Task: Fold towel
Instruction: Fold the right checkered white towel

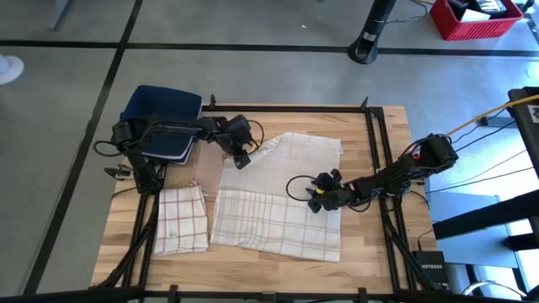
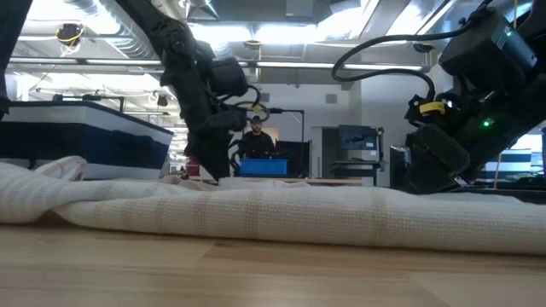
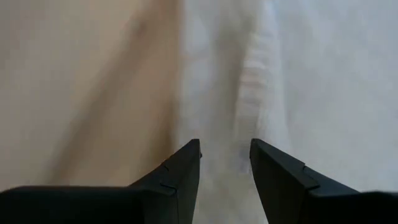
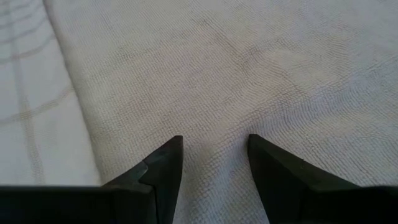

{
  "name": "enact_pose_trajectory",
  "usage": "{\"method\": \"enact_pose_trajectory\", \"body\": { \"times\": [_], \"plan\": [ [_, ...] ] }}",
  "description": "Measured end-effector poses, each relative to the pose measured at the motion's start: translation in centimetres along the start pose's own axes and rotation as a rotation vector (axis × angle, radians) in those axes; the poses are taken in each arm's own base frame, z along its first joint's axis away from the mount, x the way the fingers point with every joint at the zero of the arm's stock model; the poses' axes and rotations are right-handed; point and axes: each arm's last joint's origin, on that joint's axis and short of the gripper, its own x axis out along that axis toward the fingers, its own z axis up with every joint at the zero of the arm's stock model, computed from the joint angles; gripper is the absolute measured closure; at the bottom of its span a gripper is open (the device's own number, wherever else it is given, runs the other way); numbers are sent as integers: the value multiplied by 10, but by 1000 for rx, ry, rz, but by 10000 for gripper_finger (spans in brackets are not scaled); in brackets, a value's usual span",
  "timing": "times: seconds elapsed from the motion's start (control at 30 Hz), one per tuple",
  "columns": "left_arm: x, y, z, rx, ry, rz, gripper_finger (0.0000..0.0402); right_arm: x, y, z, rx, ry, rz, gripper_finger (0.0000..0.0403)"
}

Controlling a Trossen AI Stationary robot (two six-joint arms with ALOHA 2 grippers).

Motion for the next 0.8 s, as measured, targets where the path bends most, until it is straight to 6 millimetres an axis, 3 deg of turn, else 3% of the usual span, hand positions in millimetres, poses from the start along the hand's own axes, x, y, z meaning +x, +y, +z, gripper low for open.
{"method": "enact_pose_trajectory", "body": {
  "times": [0.27,0.67,0.8],
  "plan": [
    [4,-8,2,-25,-7,-257,269,0,0,0,0,0,0,221],
    [27,-29,-1,27,13,-236,270,0,0,0,-1,3,3,221],
    [28,-35,2,52,-42,-171,311,0,0,0,-1,3,3,221]
  ]
}}
